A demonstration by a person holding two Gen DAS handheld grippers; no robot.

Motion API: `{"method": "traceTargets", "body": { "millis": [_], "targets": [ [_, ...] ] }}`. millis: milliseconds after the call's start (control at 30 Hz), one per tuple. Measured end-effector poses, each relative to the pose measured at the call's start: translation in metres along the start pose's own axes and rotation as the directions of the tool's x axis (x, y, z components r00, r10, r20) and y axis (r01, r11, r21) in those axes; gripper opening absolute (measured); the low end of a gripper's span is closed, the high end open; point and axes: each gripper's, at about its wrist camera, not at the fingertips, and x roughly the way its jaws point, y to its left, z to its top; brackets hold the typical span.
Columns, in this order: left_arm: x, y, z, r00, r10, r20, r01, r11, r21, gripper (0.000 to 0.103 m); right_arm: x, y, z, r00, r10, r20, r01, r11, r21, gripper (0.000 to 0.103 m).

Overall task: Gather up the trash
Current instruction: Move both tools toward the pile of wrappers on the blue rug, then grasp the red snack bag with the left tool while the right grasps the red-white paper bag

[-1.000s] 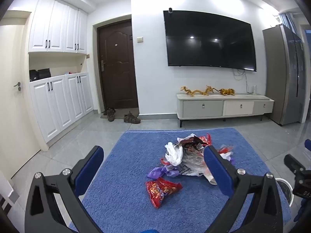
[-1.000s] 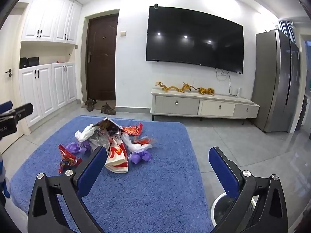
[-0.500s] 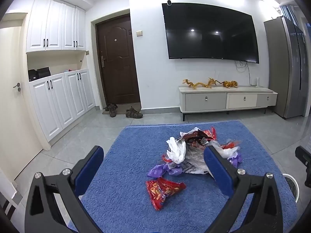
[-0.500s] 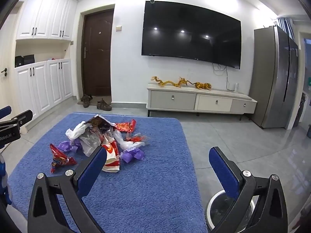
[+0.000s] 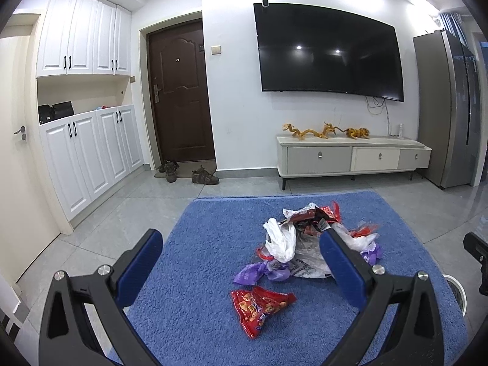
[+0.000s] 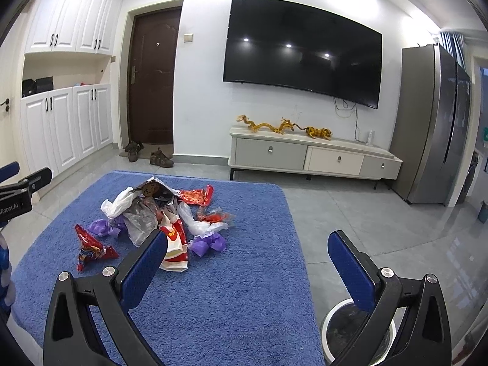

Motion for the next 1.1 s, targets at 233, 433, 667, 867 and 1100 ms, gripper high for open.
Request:
{"method": "traceTargets", "body": {
  "millis": [233, 433, 667, 867, 1100],
  "targets": [
    [-0.001, 0.01, 0.001, 1.0, -0.018, 0.0, 0.018, 1.0, 0.006, 0.103, -0.002, 0.009, 0.004, 1.0, 0.016, 0.001, -0.016, 1.0, -0.011, 0.103],
    [0.0, 0.021, -0.001, 1.0, -0.002, -0.011, 0.002, 1.0, 0.001, 0.103, -0.004, 0.017, 0.006, 0.999, 0.049, 0.0, -0.049, 0.998, -0.034, 0.103],
    [-0.013, 0.045, 0.007, 0.996, 0.058, 0.068, -0.055, 0.998, -0.044, 0.103, -0.008, 0.024, 0.006, 0.996, 0.087, 0.006, -0.086, 0.995, -0.057, 0.103],
    [-0.005, 0.066, 0.012, 0.997, 0.068, 0.033, -0.067, 0.997, -0.034, 0.103, 0.0, 0.024, -0.001, 0.991, 0.133, -0.023, -0.134, 0.99, -0.05, 0.103],
    [0.028, 0.06, -0.014, 0.995, -0.027, -0.096, 0.026, 1.0, -0.008, 0.103, 0.035, 0.038, -0.007, 0.96, 0.254, -0.12, -0.261, 0.964, -0.047, 0.088]
  ]
}}
